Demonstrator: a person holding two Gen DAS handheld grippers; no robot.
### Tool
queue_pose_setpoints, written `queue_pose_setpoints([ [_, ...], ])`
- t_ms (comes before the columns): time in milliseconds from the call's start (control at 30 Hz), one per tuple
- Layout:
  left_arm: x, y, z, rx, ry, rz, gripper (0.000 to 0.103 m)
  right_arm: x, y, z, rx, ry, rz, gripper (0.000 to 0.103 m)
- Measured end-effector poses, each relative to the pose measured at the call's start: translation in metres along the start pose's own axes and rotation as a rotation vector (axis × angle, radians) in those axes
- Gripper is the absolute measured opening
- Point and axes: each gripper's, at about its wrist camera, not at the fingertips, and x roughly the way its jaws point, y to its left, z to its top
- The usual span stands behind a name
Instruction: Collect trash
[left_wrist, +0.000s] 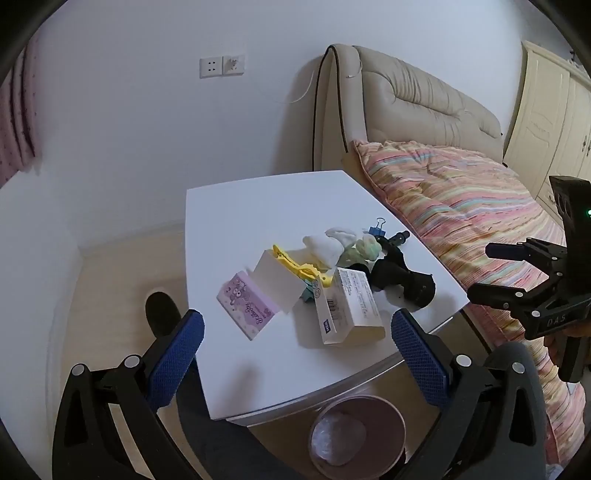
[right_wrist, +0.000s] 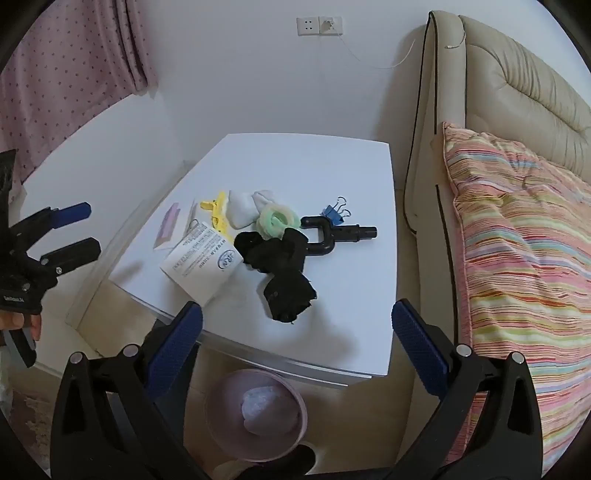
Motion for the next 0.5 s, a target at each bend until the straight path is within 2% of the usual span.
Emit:
queue_pose_setpoints([
  [500, 0.0009, 0.0008, -0.0018, -0.001, 0.0, -0.008, 0.097, -0.0023, -0.0006, -0.0005, -0.01, 0.009, -0.01, 0.1],
])
